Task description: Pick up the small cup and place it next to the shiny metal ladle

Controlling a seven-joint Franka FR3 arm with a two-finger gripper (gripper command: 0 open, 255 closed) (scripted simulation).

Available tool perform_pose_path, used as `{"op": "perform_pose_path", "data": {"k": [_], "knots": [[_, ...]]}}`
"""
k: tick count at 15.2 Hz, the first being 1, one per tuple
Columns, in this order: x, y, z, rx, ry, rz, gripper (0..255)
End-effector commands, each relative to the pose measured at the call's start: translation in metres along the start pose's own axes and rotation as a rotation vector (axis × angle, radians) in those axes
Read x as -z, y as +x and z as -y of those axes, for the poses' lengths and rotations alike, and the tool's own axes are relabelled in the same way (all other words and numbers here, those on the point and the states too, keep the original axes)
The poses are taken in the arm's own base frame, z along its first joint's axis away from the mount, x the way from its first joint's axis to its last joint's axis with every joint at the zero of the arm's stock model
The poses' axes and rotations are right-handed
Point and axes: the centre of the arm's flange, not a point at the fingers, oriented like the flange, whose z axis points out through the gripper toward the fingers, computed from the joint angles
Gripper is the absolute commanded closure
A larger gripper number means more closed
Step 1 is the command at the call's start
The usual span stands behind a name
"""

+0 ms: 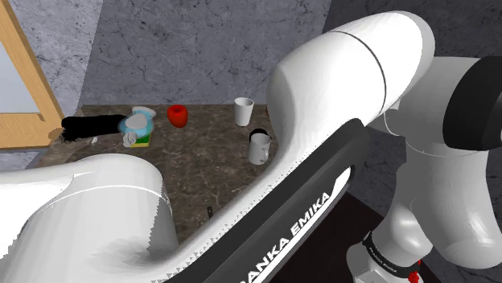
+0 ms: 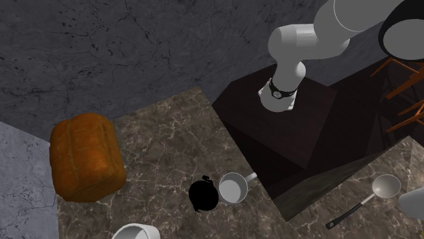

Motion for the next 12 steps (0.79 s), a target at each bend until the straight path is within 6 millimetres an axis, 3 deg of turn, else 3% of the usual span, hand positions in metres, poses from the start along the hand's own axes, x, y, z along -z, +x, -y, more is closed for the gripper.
{"op": "perform_pose_path", "data": {"k": [1, 4, 12], "knots": [[0.013, 0.0, 0.0, 0.0, 0.0, 0.0, 0], [0.05, 0.0, 0.0, 0.0, 0.0, 0.0, 0], [0.05, 0.0, 0.0, 0.0, 0.0, 0.0, 0]]}}
